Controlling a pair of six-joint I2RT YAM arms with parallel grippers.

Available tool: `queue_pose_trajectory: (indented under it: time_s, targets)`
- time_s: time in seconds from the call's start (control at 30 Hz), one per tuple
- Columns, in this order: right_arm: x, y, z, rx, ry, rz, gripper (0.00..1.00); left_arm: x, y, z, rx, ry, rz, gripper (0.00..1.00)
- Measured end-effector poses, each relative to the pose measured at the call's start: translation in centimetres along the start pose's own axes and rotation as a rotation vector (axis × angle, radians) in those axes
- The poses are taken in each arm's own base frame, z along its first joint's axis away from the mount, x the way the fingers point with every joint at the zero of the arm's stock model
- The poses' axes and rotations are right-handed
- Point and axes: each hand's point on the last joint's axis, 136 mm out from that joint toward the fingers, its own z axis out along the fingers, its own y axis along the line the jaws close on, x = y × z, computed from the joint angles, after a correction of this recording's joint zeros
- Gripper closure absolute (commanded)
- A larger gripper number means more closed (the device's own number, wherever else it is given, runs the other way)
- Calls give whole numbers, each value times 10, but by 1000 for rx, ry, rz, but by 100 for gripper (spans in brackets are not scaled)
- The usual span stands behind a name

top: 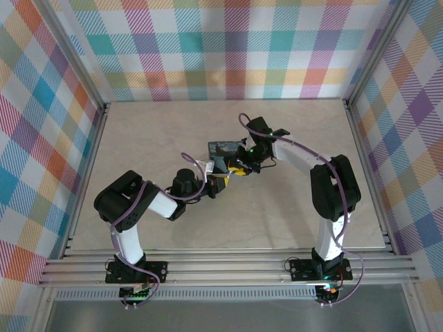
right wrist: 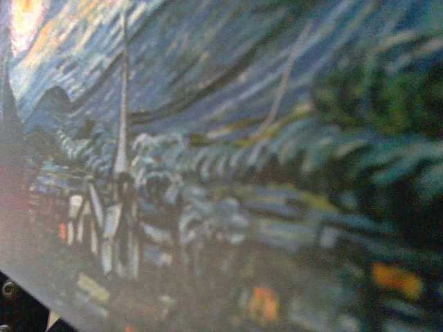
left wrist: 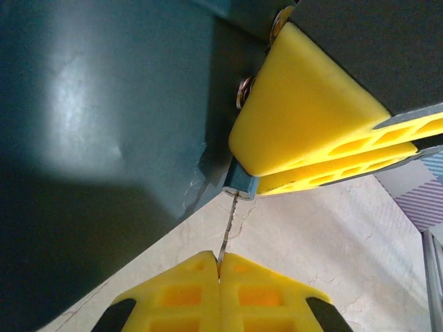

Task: Unlock the padlock with the key

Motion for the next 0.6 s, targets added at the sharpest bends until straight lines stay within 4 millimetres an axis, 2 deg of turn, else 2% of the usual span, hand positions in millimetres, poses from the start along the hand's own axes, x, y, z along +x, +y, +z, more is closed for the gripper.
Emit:
queue_pose_trajectory:
  time_s: [0.6]
  targets:
    - [-2,0,-4,-22,-13,-5,100,-5,-4,6,25,0,-80,100]
